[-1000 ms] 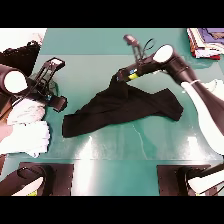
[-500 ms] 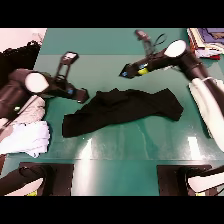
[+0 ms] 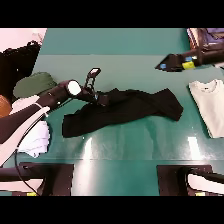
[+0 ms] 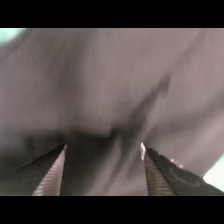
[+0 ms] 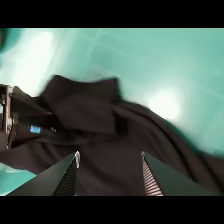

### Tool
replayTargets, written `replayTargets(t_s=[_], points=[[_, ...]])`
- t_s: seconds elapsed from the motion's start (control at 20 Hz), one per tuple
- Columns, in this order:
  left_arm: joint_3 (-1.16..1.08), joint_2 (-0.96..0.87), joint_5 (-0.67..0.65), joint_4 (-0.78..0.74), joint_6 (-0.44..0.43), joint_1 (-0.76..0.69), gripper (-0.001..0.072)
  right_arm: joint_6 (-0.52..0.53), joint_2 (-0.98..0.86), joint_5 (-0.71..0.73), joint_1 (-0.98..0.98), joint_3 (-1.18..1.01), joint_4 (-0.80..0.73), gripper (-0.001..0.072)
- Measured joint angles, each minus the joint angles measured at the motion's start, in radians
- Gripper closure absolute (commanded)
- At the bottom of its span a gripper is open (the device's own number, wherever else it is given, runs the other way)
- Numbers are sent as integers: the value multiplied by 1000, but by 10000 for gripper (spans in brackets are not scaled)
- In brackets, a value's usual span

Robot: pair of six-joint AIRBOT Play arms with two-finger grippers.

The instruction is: Fold the shirts.

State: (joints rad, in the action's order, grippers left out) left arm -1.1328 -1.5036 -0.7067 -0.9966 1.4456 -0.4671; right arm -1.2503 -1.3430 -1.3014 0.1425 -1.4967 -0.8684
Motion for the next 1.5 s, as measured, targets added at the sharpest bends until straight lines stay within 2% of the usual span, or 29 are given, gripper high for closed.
replayTargets(t_s=[0.1,0.15,0.2,0.25,0.55,0.9,1.15,1.4,1.45,1.5], points=[[-10,-37,37,40,-3,0,152,0,62,14,-53,103,1,266],[-15,-52,51,53,-3,-1,231,0,90,24,-82,154,0,266],[-22,-63,72,63,-3,-1,479,-1,115,30,-109,203,0,266],[-31,-70,91,69,-3,-1,679,-1,135,32,-134,246,0,266],[-129,-83,122,69,-6,8,680,-2,212,42,-269,479,-102,261],[-290,-56,-43,-27,-5,92,679,-3,227,90,-391,711,-168,259],[-320,-50,-103,-64,-6,113,679,-2,221,186,-389,777,-168,260],[-326,-49,-129,-73,-6,117,679,-2,119,251,-321,735,-126,266],[-326,-49,-135,-76,-6,118,679,-1,90,259,-303,717,-124,336],[-327,-49,-143,-76,-6,118,679,-1,61,264,-285,694,-119,508]])
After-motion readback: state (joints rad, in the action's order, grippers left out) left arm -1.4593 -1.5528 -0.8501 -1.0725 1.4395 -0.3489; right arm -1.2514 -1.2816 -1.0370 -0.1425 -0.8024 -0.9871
